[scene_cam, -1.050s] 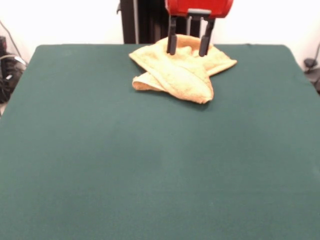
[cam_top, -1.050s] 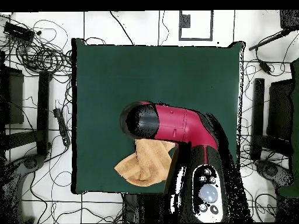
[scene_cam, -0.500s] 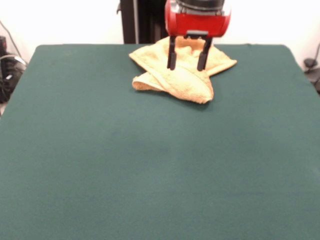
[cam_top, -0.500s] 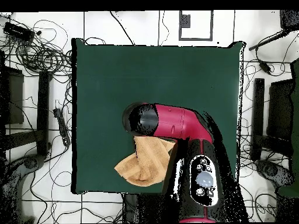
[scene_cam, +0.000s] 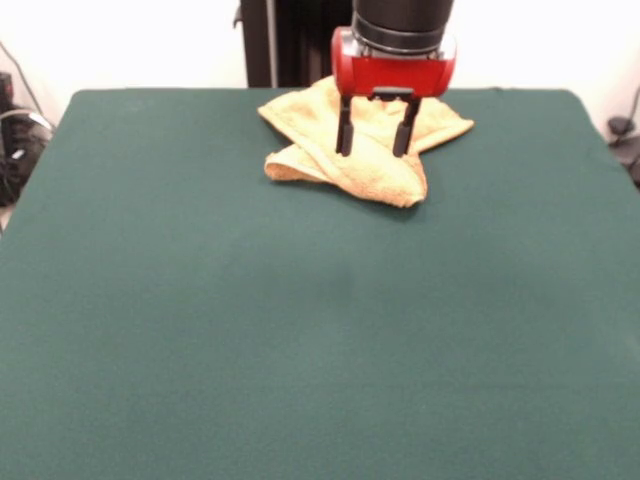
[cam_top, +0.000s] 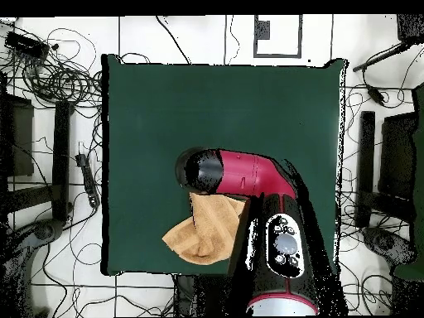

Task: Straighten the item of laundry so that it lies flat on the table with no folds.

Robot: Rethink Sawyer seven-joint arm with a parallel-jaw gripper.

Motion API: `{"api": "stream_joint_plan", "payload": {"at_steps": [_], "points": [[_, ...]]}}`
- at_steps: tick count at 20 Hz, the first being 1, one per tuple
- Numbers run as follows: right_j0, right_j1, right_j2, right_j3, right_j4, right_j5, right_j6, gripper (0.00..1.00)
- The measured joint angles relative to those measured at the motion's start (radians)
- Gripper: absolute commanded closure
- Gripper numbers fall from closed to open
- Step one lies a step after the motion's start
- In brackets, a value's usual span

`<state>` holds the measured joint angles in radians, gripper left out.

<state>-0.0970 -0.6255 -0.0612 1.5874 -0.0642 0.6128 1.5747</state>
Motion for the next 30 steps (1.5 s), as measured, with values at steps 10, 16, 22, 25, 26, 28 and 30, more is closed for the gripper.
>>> {"api": "stream_joint_plan", "payload": {"at_steps": [10,16,22,25,26,28,30], "points": [[0.000,0.004,0.000,0.000,-0.002,0.000,0.000,0.00],[0.000,0.005,0.001,0.000,-0.003,0.000,0.000,0.00],[0.000,0.005,0.001,0.000,-0.003,0.000,0.000,0.00],[0.000,0.007,0.001,0.000,-0.004,-0.002,0.000,0.00],[0.000,0.008,0.001,0.000,-0.004,-0.004,0.000,0.00],[0.000,0.011,0.001,0.000,-0.004,-0.011,0.000,0.00],[0.000,0.014,0.001,0.000,-0.004,-0.018,0.000,0.00]]}}
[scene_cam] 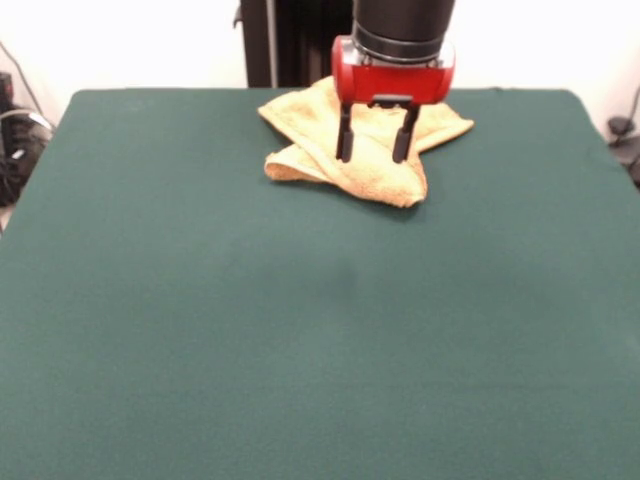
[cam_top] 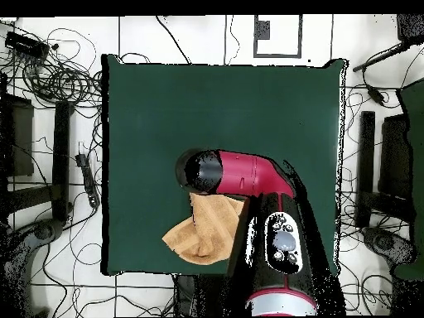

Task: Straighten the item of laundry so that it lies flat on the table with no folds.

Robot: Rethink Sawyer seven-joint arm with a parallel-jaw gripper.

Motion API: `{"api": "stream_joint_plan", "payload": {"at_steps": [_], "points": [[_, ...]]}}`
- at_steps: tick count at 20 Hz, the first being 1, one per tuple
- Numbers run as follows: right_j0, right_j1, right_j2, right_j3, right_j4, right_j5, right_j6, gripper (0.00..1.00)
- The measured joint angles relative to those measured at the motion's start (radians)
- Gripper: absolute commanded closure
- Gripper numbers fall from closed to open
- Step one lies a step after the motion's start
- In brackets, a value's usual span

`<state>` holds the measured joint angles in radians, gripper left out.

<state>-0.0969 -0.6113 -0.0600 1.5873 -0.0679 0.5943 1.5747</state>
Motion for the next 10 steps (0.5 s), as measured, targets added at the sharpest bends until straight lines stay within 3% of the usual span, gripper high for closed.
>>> {"api": "stream_joint_plan", "payload": {"at_steps": [10], "points": [[-0.001,0.020,0.001,0.000,0.000,-0.024,0.000,0.00]]}}
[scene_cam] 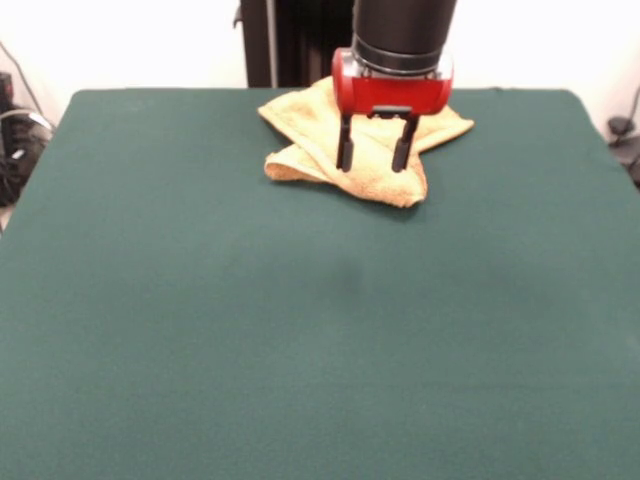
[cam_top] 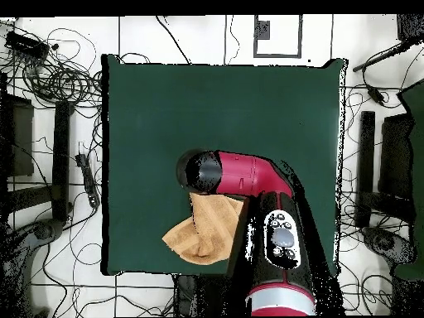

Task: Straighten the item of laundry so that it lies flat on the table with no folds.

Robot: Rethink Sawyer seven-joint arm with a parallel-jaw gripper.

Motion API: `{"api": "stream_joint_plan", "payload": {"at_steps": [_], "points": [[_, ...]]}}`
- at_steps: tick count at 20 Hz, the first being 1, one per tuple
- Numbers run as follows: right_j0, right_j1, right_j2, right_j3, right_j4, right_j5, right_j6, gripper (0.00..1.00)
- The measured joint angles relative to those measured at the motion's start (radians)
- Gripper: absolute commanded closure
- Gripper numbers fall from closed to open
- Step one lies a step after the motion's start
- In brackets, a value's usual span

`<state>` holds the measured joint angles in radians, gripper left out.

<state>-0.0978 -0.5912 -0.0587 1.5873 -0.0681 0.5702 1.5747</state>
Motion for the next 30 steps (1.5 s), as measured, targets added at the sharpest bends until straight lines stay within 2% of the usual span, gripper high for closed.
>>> {"api": "stream_joint_plan", "payload": {"at_steps": [11,24,30], "points": [[0.001,-0.011,0.000,0.000,-0.001,-0.001,0.000,0.00],[0.001,-0.105,0.000,0.000,0.003,0.016,0.000,0.00],[0.001,-0.111,0.000,0.000,0.004,0.016,0.000,0.00]]}}
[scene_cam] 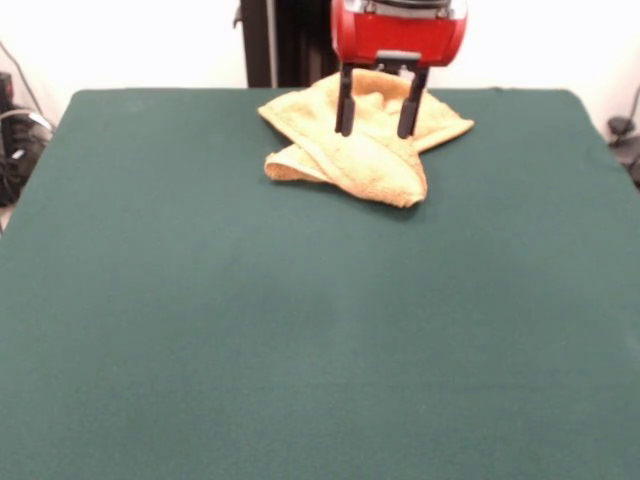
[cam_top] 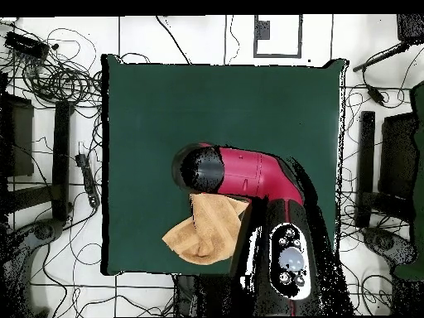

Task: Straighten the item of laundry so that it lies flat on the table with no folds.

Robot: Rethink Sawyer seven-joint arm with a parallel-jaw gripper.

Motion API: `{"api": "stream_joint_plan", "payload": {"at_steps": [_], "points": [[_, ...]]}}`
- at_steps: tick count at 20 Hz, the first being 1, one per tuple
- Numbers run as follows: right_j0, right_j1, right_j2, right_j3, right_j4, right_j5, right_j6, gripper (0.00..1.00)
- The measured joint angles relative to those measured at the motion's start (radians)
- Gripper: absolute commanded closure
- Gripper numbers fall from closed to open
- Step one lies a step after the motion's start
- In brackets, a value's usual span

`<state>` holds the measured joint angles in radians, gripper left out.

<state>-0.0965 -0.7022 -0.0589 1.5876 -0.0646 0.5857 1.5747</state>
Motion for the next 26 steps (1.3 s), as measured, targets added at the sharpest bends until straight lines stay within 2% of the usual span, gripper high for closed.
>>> {"api": "stream_joint_plan", "payload": {"at_steps": [26], "points": [[-0.017,-0.011,0.000,0.000,0.000,0.000,0.000,0.00]]}}
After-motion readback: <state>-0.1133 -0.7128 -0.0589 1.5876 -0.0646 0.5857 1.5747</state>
